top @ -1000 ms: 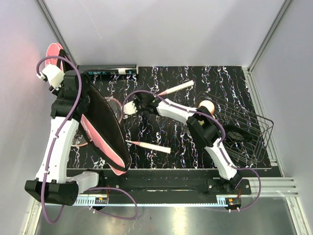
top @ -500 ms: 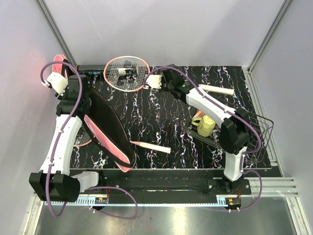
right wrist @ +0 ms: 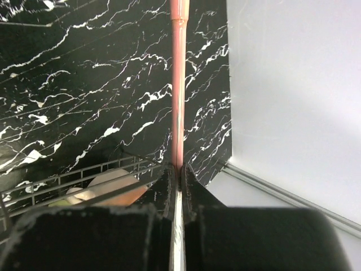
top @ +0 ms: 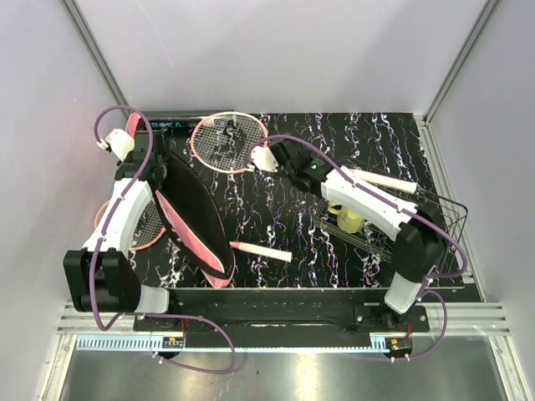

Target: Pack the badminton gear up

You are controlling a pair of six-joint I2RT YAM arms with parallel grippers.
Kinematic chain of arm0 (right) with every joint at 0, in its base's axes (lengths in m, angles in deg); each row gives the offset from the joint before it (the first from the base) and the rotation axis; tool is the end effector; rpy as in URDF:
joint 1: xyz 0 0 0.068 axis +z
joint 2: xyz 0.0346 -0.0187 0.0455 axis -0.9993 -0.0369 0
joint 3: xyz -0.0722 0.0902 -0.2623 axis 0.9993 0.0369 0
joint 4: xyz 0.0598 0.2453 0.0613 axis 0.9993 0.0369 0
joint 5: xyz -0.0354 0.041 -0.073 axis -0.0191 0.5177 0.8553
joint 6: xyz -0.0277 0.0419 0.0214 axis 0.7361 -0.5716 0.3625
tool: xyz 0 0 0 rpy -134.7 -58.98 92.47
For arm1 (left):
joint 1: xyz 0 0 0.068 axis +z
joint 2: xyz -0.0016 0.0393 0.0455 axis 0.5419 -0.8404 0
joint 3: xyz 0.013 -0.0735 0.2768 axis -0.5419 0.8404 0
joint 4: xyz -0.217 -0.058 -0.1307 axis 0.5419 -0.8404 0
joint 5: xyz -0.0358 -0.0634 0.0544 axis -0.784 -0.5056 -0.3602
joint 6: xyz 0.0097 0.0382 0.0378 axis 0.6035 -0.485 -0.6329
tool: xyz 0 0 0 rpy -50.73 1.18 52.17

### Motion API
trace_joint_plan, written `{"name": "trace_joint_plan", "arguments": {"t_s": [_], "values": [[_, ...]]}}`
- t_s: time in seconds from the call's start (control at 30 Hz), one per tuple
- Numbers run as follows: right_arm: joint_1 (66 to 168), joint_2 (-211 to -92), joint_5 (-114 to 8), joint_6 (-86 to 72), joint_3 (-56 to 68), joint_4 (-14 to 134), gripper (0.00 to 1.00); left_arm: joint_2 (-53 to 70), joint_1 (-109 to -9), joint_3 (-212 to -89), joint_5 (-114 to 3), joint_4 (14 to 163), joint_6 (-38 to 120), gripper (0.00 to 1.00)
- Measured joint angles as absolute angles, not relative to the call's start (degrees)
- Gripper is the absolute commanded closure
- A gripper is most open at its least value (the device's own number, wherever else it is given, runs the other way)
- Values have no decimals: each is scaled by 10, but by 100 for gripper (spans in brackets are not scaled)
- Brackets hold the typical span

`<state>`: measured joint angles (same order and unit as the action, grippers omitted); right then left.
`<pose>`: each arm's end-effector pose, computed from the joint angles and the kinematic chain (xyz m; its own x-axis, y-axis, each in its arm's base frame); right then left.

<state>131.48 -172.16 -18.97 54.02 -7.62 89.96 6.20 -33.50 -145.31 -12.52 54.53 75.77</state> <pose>0.3041 0.2669 0.3185 0.0186 -0.9843 -0.1753 -0.6251 0.1254 -0.7704 0.2881 0.0174 0.3277 -0.1718 -0.5942 -0.7857 -0.7743 0.5745 -0.2652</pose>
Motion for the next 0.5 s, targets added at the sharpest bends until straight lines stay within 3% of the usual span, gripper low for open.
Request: {"name": "trace_joint_plan", "arguments": {"t_s": [0.5], "values": [[1402, -1666, -98, 526, -34, 906, 100, 17, -334, -1459, -163, 564, 758, 100]]}}
